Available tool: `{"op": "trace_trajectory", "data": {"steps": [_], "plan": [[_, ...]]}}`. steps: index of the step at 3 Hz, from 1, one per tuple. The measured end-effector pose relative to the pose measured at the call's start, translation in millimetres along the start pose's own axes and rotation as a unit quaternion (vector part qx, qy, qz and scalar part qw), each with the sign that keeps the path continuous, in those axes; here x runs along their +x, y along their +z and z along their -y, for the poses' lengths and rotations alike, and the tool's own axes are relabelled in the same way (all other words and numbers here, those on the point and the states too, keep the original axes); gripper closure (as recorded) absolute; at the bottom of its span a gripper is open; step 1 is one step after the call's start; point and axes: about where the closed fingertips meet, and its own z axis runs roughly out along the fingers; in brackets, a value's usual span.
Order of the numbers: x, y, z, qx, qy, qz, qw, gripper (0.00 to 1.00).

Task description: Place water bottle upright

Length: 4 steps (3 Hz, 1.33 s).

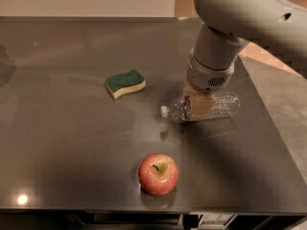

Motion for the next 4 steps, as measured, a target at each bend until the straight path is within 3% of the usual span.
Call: {"op": "trace_trajectory", "data": {"steps": [1,2,3,4], "plan": [[6,-24,-5,0.017,0.039,0.062,0.9972,1.00],[9,-55,-12,0.042,0.083,0.143,0.9853,1.00],[9,-81,-15,0.061,0.123,0.234,0.9623,1.00],[4,-96,-16,0.072,0.155,0.329,0.9287,1.00]]}}
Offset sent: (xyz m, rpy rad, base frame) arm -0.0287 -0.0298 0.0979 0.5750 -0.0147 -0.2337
